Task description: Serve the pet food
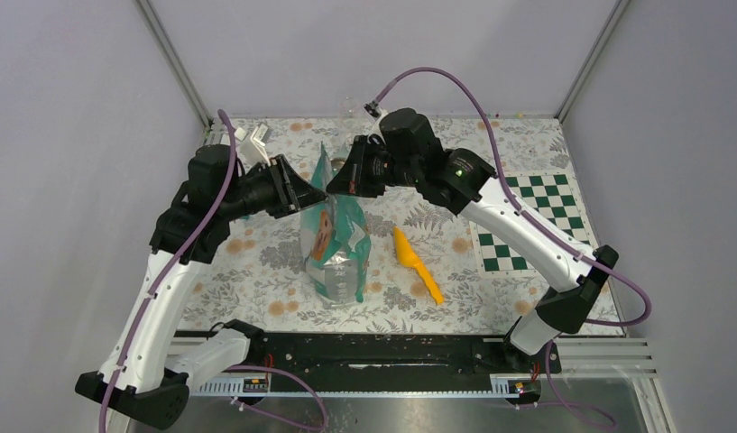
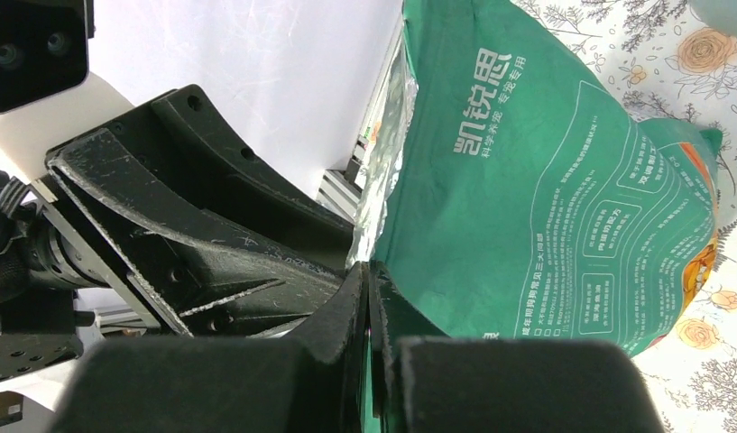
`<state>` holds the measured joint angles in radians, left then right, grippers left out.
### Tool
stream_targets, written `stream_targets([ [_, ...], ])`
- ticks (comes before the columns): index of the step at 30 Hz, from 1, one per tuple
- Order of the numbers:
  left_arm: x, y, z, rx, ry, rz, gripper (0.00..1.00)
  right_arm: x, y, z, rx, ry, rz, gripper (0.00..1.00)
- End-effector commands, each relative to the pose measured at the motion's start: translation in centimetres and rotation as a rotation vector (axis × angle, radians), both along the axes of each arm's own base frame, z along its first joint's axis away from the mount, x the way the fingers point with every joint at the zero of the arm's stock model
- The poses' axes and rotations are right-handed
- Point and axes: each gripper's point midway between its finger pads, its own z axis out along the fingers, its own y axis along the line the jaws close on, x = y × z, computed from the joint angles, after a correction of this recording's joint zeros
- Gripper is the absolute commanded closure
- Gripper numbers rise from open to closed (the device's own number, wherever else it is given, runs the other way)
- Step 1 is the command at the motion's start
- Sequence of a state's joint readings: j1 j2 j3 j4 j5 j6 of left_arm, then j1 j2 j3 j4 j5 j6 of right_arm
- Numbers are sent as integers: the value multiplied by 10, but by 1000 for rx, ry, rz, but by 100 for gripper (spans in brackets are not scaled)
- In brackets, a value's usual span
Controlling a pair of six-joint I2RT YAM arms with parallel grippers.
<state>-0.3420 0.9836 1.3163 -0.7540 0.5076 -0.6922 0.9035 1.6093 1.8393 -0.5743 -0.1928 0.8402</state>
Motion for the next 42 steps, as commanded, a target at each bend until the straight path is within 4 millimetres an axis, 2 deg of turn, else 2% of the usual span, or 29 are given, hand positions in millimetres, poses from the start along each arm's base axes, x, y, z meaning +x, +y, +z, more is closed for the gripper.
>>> stream_targets([
  [1, 0, -8, 2, -44, 15, -34, 73, -14, 12, 36, 71, -79, 68, 100],
  [3, -1, -8, 1, -43, 17, -35, 83, -16, 13, 37, 73, -84, 76, 100],
  [5, -1, -8, 2, -42, 9, -37, 100, -16, 12, 37, 65, -89, 74, 100],
  [8, -1, -3, 7, -33, -21, -10, 100, -13, 4, 31, 17, -100, 51, 100],
  [12, 6, 14, 11, 24, -71, 89, 100, -3, -19, 17, -133, -126, -19, 100],
  [15, 8, 23, 10, 76, -87, 120, 100, 0, -31, 18, -197, -163, -35, 100],
  [21, 10, 27, 8, 110, -85, 133, 100, 3, -39, 27, -286, -215, -5, 100],
  [29, 8, 19, 20, 79, -96, 91, 100, -6, -24, 28, -280, -216, 92, 99],
  [34, 11, 12, 21, 66, -93, 52, 100, -5, -19, 13, -332, -213, 107, 81],
  [38, 14, 5, 18, 54, -79, 24, 81, 0, -23, 1, -410, -233, 85, 70],
  [42, 18, 1, 20, 40, -88, 15, 64, 1, -22, -5, -442, -240, 91, 69],
])
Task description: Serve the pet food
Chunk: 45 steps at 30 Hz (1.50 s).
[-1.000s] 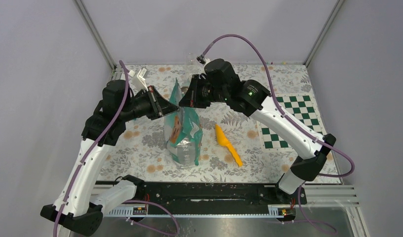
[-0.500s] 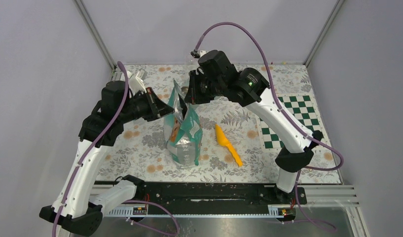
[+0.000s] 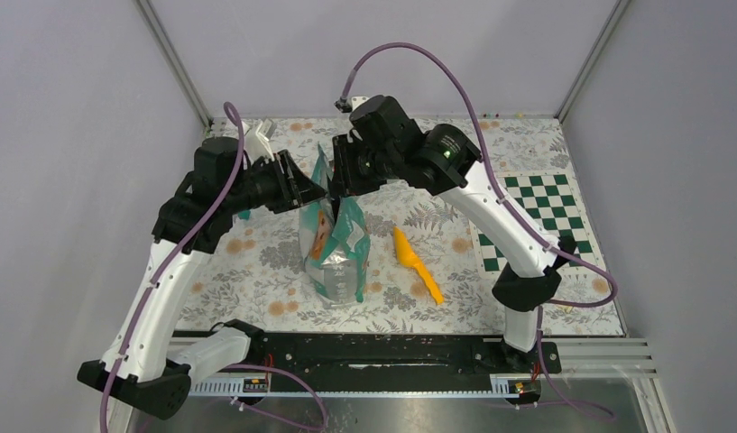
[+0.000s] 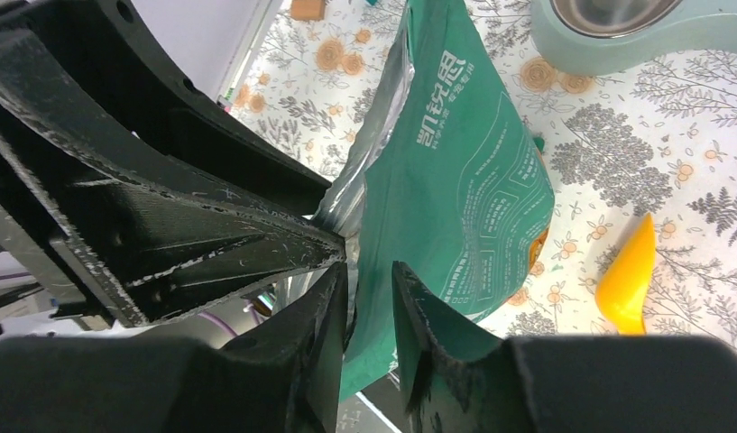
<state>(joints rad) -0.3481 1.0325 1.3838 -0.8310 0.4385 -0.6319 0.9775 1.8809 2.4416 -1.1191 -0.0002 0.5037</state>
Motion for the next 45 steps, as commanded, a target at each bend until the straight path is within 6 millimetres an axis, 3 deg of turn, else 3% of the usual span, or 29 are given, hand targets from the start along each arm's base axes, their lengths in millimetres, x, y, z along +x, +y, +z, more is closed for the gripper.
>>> stream_targets([
  [1, 9, -7, 26, -45, -96, -23, 61, 0, -5, -8, -76, -35, 7, 70],
  [6, 16, -10, 26, -32, -101, -21, 61, -1, -3, -16, -112, -44, 15, 77],
  [7, 17, -9, 26, -16, -105, -21, 69, -1, -3, -16, -115, -44, 12, 80],
  [9, 18, 0, 27, 66, -128, -16, 99, 0, -5, -12, -112, -55, 0, 88],
  [12, 21, 23, 34, 210, -159, 30, 100, 3, -12, 2, -91, -93, -26, 100],
  [17, 25, 70, 47, 387, -204, 199, 100, 14, -32, 33, -58, -186, -118, 100],
  [22, 24, 115, 74, 481, -279, 396, 100, 21, -41, 78, 54, -296, -181, 100],
  [29, 25, 147, 121, 535, -394, 557, 100, 18, -26, 123, 250, -332, -173, 100],
  [34, 24, 143, 147, 483, -456, 558, 100, 12, -20, 151, 361, -341, -168, 100],
  [37, 22, 142, 147, 480, -460, 551, 100, 12, -19, 148, 362, -329, -175, 100],
  [41, 22, 136, 122, 501, -406, 503, 100, 12, -5, 113, 297, -259, -141, 98],
  [42, 21, 135, 116, 502, -390, 493, 95, 11, -1, 99, 269, -233, -129, 88],
  [45, 21, 124, 100, 480, -346, 444, 67, 11, 2, 84, 223, -209, -114, 62],
])
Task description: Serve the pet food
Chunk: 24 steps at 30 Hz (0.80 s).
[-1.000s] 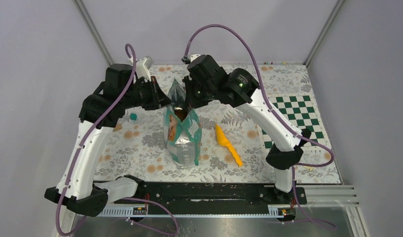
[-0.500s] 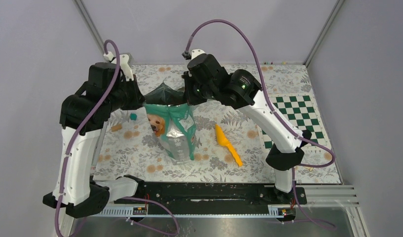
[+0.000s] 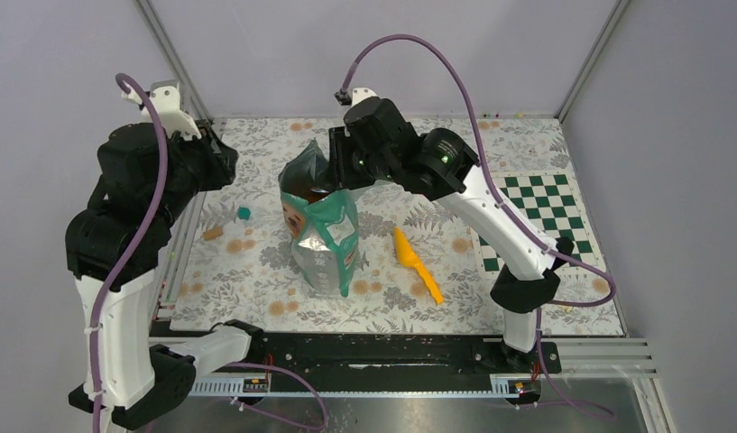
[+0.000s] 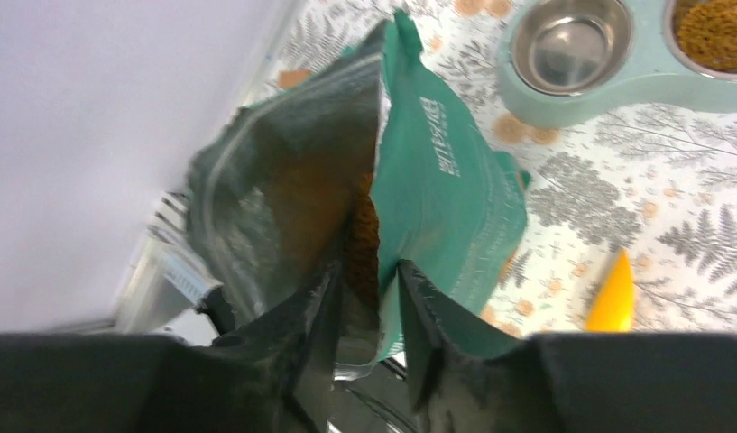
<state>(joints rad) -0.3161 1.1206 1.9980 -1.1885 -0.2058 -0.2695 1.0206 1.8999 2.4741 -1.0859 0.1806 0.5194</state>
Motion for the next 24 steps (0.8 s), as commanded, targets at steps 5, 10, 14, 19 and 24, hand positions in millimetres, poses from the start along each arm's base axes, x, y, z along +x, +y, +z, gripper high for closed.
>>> stream_targets([
  [5, 13, -30, -15, -87, 54, -101, 42, 0, -7, 57, 132, -118, -1, 43],
  [10, 14, -39, -6, -117, 27, -144, 35, -1, -16, 59, 114, -139, -3, 33],
  [14, 13, -49, -7, -136, 33, -193, 33, -1, -35, 74, 120, -182, -24, 32],
  [19, 10, -53, -7, -145, 22, -226, 30, 8, -80, 65, 97, -153, -124, 32],
  [24, 4, -66, 0, -178, -11, -300, 29, 22, -138, 1, -24, -48, -268, 32],
])
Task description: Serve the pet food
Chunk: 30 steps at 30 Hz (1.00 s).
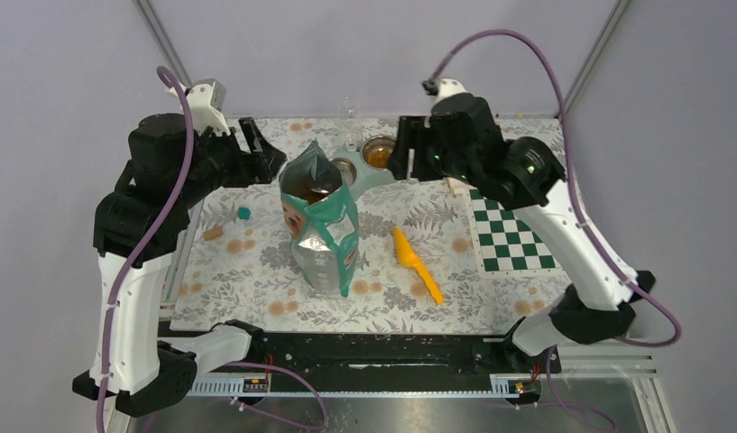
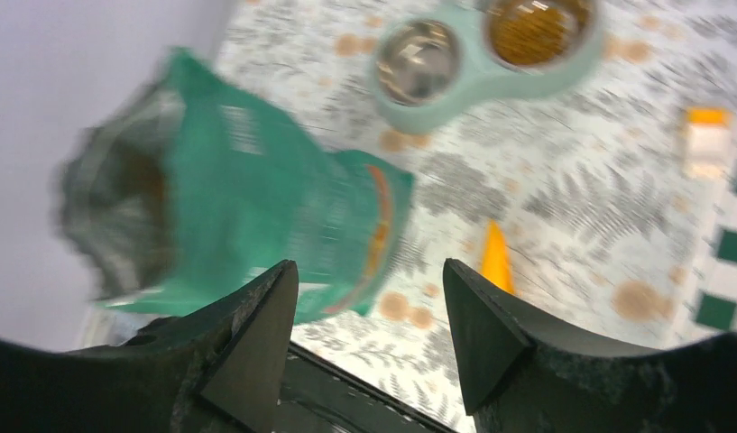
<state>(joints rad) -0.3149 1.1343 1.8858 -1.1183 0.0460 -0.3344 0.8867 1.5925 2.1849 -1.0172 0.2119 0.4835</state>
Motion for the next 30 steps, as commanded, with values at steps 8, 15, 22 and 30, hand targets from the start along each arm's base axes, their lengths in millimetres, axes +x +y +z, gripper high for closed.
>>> stream_targets([
  [8, -10, -19, 29, -91, -121, -110, 26, -19, -81, -175, -176, 170, -33, 31],
  [15, -10, -20, 34, -108, -143, -111, 1, -45, -82, -286, -344, 414, 81, 31],
  [22, -13, -18, 36, -121, -155, -103, 1, -55, -84, -344, -416, 543, 93, 34],
  [30, -18, -8, 46, -124, -201, -57, 1, -48, -88, -381, -438, 498, 71, 41],
])
